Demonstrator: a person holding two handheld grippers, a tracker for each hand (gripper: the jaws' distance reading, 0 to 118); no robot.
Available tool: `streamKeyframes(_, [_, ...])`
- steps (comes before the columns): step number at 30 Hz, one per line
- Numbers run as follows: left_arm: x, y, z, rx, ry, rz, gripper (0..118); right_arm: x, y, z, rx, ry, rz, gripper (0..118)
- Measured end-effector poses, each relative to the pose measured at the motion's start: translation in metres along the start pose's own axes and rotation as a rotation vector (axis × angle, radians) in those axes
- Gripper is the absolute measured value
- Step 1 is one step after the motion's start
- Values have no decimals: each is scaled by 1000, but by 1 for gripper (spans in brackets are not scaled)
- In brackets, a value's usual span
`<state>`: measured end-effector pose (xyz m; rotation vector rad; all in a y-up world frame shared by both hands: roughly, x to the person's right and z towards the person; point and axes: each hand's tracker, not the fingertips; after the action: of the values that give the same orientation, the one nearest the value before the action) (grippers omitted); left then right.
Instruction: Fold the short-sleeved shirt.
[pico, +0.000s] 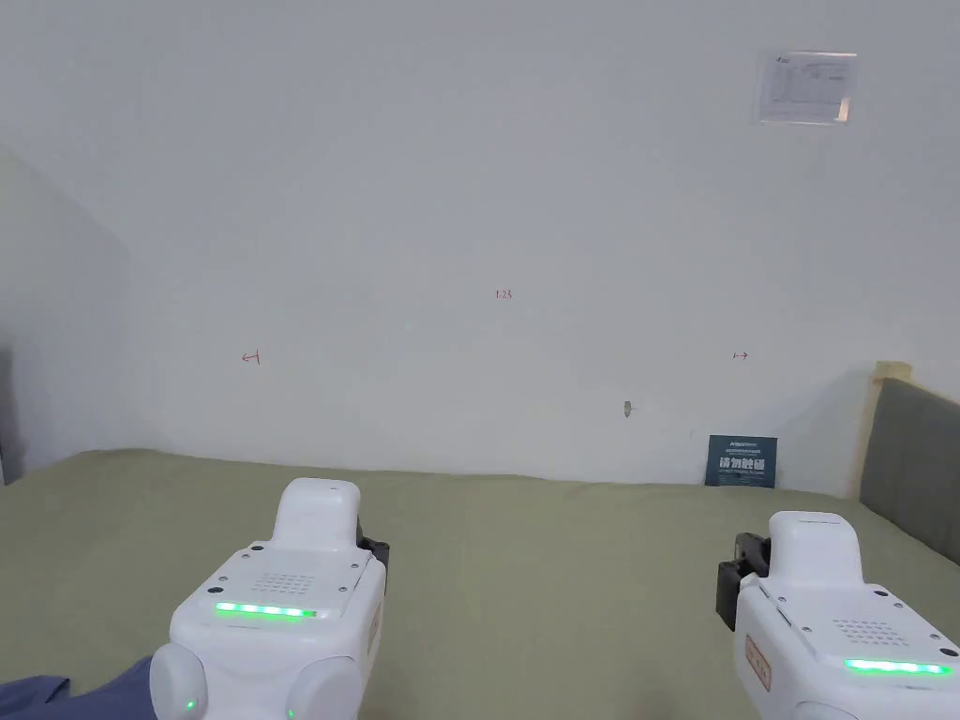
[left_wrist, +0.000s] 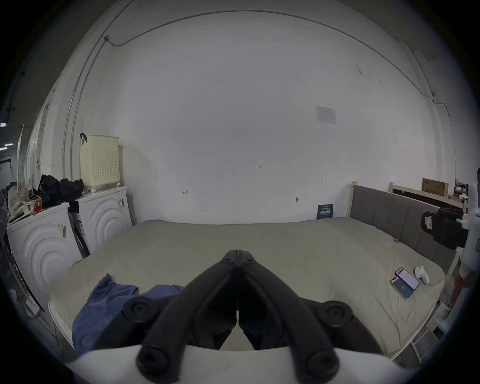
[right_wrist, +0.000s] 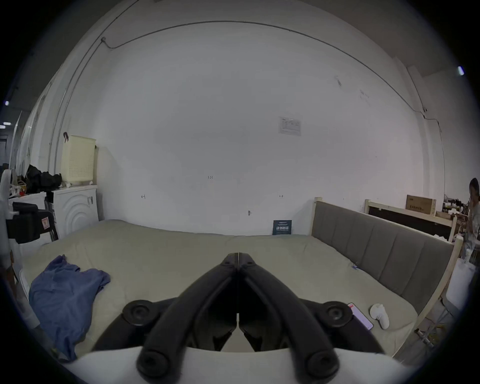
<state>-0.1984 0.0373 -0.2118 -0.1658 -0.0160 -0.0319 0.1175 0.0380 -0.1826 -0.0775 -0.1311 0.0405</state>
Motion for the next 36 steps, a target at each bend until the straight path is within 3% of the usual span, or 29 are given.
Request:
streamKeyframes(6, [-28, -4, -2, -14, 34, 22, 0, -9, -8, -13, -32, 1, 11, 0])
streamKeyframes(9, [-63, -7, -1, -27, 120, 28, 0, -37, -11, -21, -36, 70, 37, 0])
streamKeyframes(18, [-203, -22, 51, -68, 447, 87, 0, -193, -15, -49, -60, 429, -21, 0])
streamKeyframes(23, [-256, -33, 89, -98, 586, 81, 0, -261, -21, -44, -80, 559, -34, 0])
streamKeyframes(36, [-306, -68, 79, -188, 634, 116, 0, -307, -47, -65, -127, 599, -12, 0])
